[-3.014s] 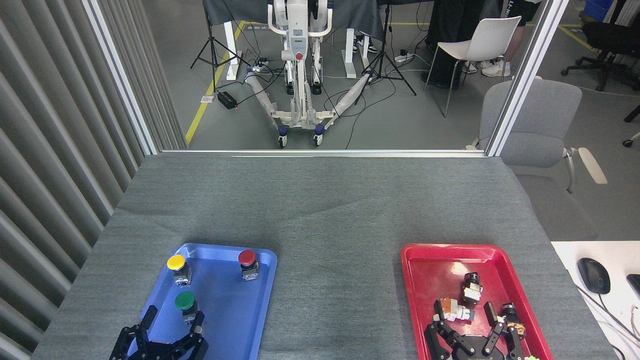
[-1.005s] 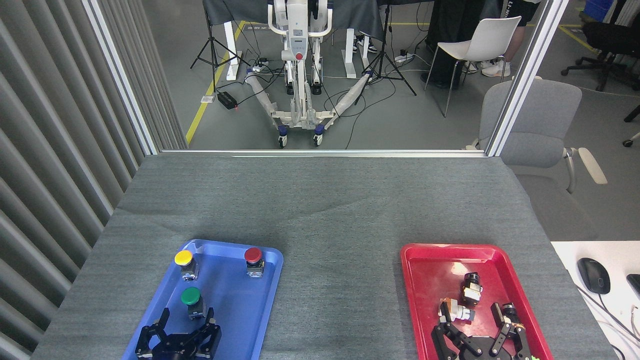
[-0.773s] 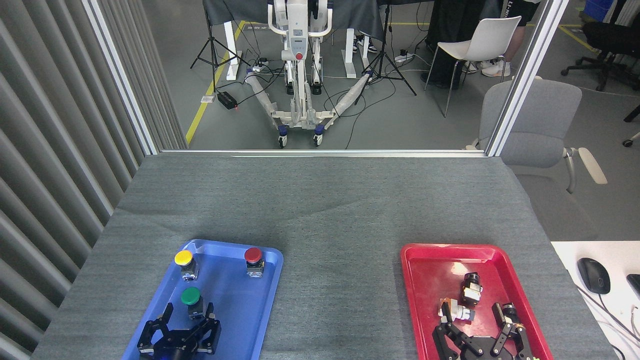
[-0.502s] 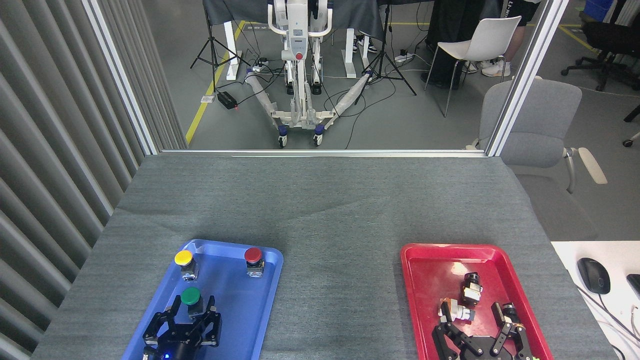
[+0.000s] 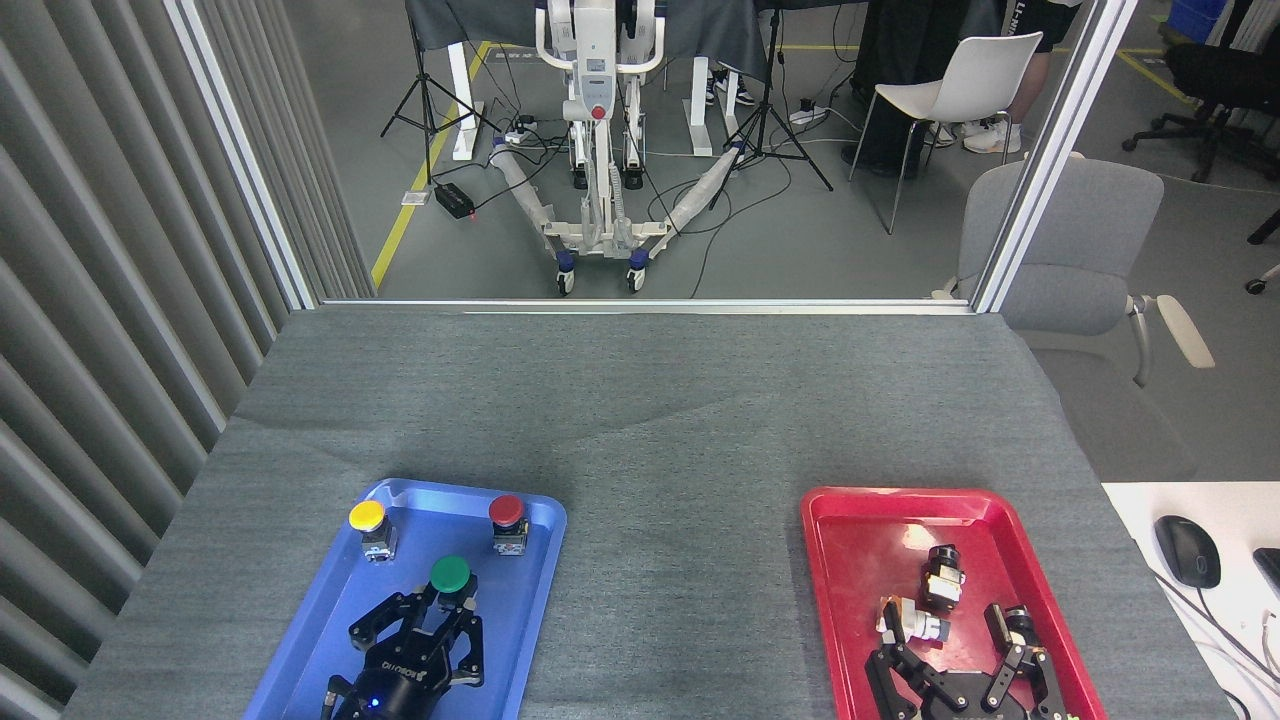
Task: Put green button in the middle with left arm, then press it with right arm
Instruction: 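Carry the green button with the left hand toward the table middle, then release the green button on the table and withdraw the left hand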
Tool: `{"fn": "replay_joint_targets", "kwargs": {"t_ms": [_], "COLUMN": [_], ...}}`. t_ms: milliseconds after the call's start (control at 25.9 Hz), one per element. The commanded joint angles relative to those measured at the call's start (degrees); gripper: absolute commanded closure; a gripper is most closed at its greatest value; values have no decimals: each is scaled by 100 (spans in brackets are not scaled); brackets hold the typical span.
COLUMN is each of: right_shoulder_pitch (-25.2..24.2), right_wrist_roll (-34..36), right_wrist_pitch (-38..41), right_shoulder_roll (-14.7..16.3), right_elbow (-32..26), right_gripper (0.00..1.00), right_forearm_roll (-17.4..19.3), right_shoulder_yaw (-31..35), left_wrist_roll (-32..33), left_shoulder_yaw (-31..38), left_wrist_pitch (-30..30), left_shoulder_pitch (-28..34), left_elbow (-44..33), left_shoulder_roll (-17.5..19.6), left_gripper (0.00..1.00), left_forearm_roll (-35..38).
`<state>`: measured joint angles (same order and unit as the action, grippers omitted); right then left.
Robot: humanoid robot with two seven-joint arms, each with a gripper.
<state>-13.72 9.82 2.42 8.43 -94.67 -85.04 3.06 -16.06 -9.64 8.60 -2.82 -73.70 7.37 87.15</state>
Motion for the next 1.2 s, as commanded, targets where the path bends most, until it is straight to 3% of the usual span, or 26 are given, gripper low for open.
{"fn": "replay_joint_targets", "kwargs": {"t_ms": [0, 155, 386, 696, 734, 773, 812, 850, 1005, 1159], "right_shoulder_pitch": [9, 1, 9, 9, 9, 9, 1, 9, 9, 36], "right_wrist_roll": [3, 3, 3, 3, 3, 3, 3, 3, 3, 3], "right_wrist_pitch": [4, 4, 13, 13, 13, 13, 13, 4, -5, -13], "right_shoulder_roll": [1, -8, -26, -122, -131, -149, -157, -157, -175, -219], "right_elbow": [10, 10, 10, 10, 10, 10, 10, 10, 10, 36], "right_gripper": [0, 0, 0, 0, 0, 0, 0, 0, 0, 1], "right_forearm_roll": [5, -4, 5, 5, 5, -4, 5, 5, 5, 5], "right_shoulder_yaw": [1, 1, 1, -34, -43, -51, -51, -51, -60, -78], "left_wrist_roll": [-293, -205, 33, 41, 33, 33, 24, -11, -3, 50], "left_shoulder_yaw": [-908, -1936, -2068, -2059, -2059, -2059, -2059, -2059, -2059, -2006], "left_wrist_pitch": [616, 616, 660, 203, 186, 160, 133, 98, 89, 54], "left_shoulder_pitch": [-96, -588, -1440, -1564, -1590, -1599, -1590, -1581, -1423, -1001], "left_elbow": [-725, -136, 1631, 2255, 2334, 2387, 2404, 2378, 1886, 831], "left_shoulder_roll": [194, -113, -992, -1229, -1265, -1317, -1317, -1326, -1309, -1230], "left_gripper": [100, 100, 100, 100, 92, 71, 26, 2, 1, 1], "left_forearm_roll": [285, 338, 347, 338, 329, 329, 321, 321, 329, 321]}}
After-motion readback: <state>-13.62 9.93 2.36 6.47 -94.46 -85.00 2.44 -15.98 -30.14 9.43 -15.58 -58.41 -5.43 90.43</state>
